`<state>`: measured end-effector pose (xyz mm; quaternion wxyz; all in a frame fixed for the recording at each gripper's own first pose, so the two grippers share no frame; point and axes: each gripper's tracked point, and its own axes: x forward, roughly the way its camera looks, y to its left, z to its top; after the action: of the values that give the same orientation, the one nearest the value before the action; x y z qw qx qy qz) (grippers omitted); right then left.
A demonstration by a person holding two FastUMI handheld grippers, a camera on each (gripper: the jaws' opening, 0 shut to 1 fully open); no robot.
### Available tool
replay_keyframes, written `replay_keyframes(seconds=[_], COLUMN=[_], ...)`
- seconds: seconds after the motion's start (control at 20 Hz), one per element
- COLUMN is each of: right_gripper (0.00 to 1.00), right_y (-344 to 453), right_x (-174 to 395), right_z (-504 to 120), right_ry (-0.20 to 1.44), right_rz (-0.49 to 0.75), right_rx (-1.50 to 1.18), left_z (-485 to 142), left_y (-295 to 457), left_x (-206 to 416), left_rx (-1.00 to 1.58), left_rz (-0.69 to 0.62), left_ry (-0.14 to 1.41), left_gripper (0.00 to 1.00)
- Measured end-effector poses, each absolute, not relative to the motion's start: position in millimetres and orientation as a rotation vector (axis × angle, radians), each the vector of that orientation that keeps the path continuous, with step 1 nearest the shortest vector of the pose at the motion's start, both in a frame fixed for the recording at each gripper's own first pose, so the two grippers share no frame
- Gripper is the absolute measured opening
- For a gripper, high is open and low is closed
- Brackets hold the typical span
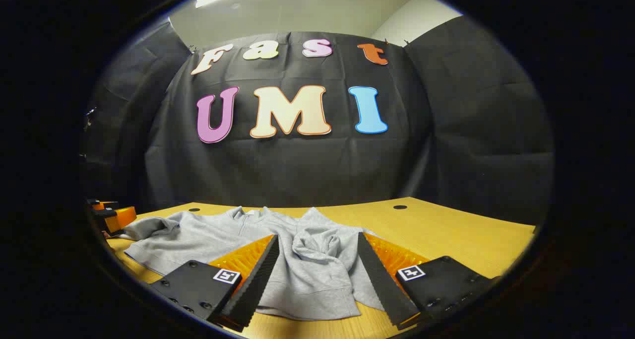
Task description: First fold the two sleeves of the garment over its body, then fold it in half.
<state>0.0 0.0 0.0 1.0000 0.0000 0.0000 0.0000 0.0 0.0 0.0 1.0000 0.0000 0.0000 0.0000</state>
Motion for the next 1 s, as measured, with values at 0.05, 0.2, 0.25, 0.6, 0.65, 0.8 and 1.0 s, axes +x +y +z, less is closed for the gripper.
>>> replay_keyframes(seconds=[0.05,0.2,0.25,0.6,0.65,0.8,1.0], right_gripper=[0.98,0.98,0.99,0.99,0.99,0.99,0.99], right_y=[2,6,4,3,4,3,3], right_x=[-2,0,-1,-1,-1,1,-1], right_z=[-3,-3,-2,-2,-3,-2,-2], right_ry=[0.003,-0.003,-0.002,-0.003,-0.004,-0.004,-0.004], right_rz=[0.008,0.016,0.012,0.011,0.011,0.006,0.006], right_rx=[0.000,-0.010,-0.012,-0.012,-0.012,-0.012,-0.012], left_z=[1,0,1,1,1,0,0], left_y=[-1,-3,-3,4,5,4,4], left_x=[-2,0,0,-2,-2,-2,-1], left_rx=[-0.002,-0.010,-0.012,-0.009,-0.009,-0.012,-0.012], left_rz=[-0.002,-0.010,-0.009,0.041,0.045,0.040,0.038], left_ry=[-0.008,-0.004,-0.005,-0.004,-0.004,-0.004,-0.004], left_gripper=[0.95,0.94,0.93,0.93,0.94,0.94,0.93])
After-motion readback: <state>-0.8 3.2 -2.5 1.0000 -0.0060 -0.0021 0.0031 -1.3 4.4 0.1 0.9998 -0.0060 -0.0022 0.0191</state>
